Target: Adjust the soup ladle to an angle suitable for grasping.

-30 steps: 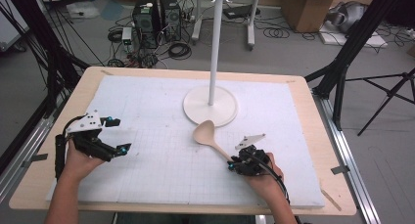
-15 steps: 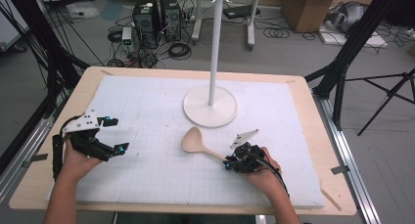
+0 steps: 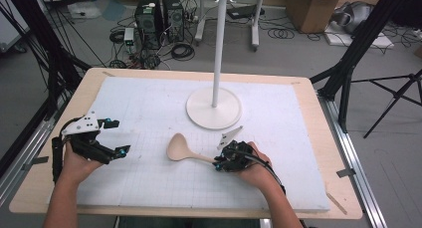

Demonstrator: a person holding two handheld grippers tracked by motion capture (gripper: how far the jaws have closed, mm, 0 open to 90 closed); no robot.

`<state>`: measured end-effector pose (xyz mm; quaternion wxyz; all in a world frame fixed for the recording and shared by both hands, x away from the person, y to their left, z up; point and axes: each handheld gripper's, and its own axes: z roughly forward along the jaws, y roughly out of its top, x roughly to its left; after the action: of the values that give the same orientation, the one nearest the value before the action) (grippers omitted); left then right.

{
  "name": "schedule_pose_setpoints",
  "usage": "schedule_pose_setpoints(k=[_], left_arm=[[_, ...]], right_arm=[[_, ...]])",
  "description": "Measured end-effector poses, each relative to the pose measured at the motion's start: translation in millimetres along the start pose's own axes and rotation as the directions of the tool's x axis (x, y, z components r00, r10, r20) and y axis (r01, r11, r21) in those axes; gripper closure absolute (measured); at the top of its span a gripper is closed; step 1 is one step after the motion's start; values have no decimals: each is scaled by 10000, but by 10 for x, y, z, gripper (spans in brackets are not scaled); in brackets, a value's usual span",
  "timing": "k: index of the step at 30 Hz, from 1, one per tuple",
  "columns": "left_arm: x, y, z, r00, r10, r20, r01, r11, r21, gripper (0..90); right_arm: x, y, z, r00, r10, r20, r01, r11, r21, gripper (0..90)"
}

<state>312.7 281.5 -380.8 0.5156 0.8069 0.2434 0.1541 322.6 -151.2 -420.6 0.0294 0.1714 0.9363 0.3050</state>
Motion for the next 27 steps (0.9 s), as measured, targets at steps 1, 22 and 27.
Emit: schedule_pose_setpoints(k=[1, 22, 27], left_arm=[[0, 0, 0, 10000, 0, 0, 0, 10000, 0, 17], [22, -19, -50, 10000, 10, -11, -10, 9996, 271, 17], [20, -35, -71, 10000, -33, -89, 36, 9995, 303, 17]], right_arm=[[0, 0, 0, 10000, 0, 0, 0, 10000, 0, 775], [-25, 577, 416, 9931, -745, -906, 720, 9970, -300, 774], [-26, 646, 465, 9926, -812, -906, 789, 9964, -297, 773]])
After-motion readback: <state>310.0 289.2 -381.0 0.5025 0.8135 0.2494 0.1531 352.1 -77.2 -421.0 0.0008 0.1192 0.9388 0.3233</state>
